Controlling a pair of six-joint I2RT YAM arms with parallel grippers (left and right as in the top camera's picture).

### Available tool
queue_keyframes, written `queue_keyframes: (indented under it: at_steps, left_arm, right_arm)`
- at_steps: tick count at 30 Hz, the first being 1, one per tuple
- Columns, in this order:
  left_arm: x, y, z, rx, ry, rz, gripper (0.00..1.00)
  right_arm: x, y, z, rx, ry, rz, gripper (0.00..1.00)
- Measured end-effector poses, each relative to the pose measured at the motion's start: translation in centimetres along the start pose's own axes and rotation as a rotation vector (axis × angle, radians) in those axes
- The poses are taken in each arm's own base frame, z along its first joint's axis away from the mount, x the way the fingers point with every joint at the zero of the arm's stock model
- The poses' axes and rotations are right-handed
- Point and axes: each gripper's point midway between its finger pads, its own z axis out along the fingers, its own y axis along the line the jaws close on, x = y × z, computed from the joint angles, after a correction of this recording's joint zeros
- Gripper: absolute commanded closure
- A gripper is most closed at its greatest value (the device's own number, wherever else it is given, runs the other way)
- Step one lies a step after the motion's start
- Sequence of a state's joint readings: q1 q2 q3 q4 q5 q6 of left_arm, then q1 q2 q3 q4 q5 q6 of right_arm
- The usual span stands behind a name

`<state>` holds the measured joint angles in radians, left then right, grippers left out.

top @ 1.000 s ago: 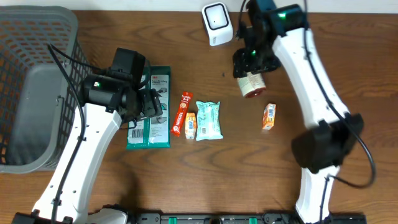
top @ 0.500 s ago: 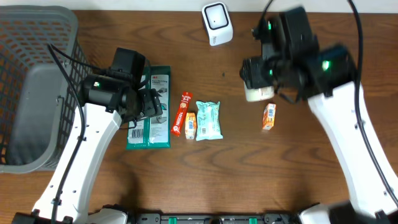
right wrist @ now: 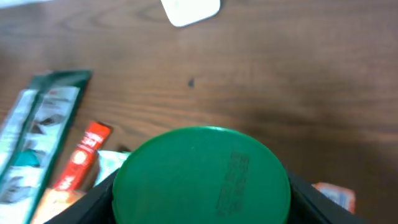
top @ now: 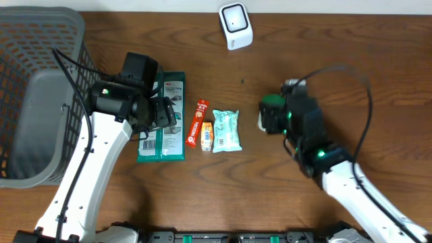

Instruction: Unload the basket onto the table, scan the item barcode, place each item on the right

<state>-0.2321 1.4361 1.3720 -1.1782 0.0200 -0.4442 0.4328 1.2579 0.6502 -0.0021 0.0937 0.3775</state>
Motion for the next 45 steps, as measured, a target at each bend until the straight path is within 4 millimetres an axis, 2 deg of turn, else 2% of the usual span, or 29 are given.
queue_keyframes:
  at_steps: [2, 9, 14, 20, 24, 26, 27, 28, 30, 41, 45]
  left_arm:
    - [0.0, 0.0, 0.0, 0.0, 0.0, 0.0, 0.15]
    - [0.0, 0.0, 0.0, 0.001, 0.0, 0.0, 0.15]
    - [0.0, 0.0, 0.0, 0.001, 0.0, 0.0, 0.15]
    - [0.0, 0.0, 0.0, 0.001, -0.001, 0.0, 0.15]
    - [0.0, 0.0, 0.0, 0.001, -0.001, 0.0, 0.15]
    - [0.0, 0.0, 0.0, 0.0, -0.001, 0.0, 0.15]
    - [0.0, 0.0, 0.0, 0.0, -0.001, 0.0, 0.15]
    - [0.0, 0.0, 0.0, 0.0, -0.001, 0.0, 0.15]
    - [0.0, 0.0, 0.0, 0.0, -0.001, 0.0, 0.15]
    - [0.0, 0.0, 0.0, 0.001, -0.001, 0.0, 0.15]
    - [0.0, 0.0, 0.0, 0.001, -0.001, 0.0, 0.15]
  right_arm:
    - [1.0, -0.1, 1.1, -0.011, -0.048, -0.027, 0.87]
    - [1.8, -0.2, 4.2, -0.022, -0.11, -0.056, 0.88]
    - [2.5, -0.3, 5.8, -0.025, -0.119, -0.056, 0.82]
    - [2.9, -0.4, 6.4, -0.023, -0.115, -0.063, 0.75]
    - [3.5, -0.6, 6.5, -0.016, -0.09, -0.066, 0.59]
    - [3.9, -0.6, 6.5, -0.019, -0.075, -0.068, 0.45]
    - [4.0, -0.5, 6.5, -0.023, -0.072, -0.069, 0.35]
    - [4.0, -0.4, 6.5, -0.029, -0.07, -0.069, 0.21]
    - [4.1, -0.2, 6.5, -0.04, -0.067, -0.075, 0.07]
    - [3.9, 0.3, 6.4, -0.071, -0.071, -0.086, 0.05]
    - [3.0, 0.6, 5.7, -0.076, -0.095, -0.138, 0.01]
